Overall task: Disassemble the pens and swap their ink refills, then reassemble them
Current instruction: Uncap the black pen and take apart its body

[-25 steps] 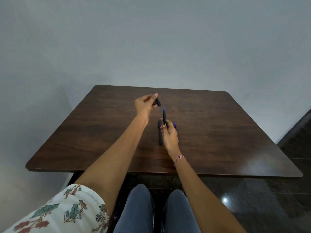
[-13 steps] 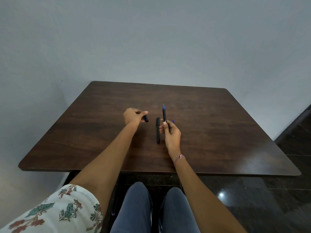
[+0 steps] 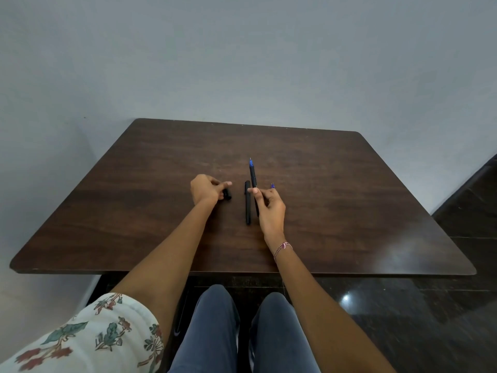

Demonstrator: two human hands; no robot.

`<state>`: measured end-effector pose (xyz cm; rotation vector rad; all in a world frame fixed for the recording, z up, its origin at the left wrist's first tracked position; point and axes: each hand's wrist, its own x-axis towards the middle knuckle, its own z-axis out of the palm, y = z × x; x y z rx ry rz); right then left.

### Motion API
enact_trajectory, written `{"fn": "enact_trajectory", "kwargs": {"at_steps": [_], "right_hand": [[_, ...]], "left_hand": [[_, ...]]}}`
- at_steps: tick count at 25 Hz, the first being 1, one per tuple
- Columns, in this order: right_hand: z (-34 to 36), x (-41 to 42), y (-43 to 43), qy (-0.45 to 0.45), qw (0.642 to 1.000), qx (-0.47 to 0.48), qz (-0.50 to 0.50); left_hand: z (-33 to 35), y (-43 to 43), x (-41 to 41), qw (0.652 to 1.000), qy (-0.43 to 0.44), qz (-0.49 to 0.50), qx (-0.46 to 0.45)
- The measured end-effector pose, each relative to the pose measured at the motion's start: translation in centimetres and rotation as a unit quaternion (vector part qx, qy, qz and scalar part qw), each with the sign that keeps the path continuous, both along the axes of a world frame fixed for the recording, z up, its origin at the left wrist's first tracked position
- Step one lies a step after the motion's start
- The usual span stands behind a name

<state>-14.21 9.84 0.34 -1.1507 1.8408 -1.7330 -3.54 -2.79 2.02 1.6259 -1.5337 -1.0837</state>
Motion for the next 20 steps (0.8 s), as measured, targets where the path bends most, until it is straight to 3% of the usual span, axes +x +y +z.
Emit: {"fn": "enact_trajectory", "kwargs": {"at_steps": [4, 6, 9, 15, 20], "right_hand": [[0.1, 0.1, 0.0, -0.006, 1.000, 0.011, 0.002], [0.1, 0.1, -0.1, -0.029, 0.999, 0.024, 0.017], [0.1, 0.2, -0.2, -0.068, 0.996, 0.030, 0.043], [0.0, 0.2, -0.1, -0.057, 0.996, 0.032, 0.064], [0.0, 0.4, 0.0, -0.024, 0.995, 0.045, 0.082]], "left_hand": [[0.3, 1.0, -0.3, 0.993, 0.064, 0.090, -0.049], [0.7, 2.0, -0.9, 0.973, 0.207, 0.087, -0.054], [0.9, 4.0, -1.6, 0.917, 0.397, 0.018, -0.026], [-0.2, 5.7, -1.3, 0.863, 0.492, -0.113, 0.016], [-0.8, 5.9, -0.7, 0.865, 0.488, -0.117, 0.020]]}}
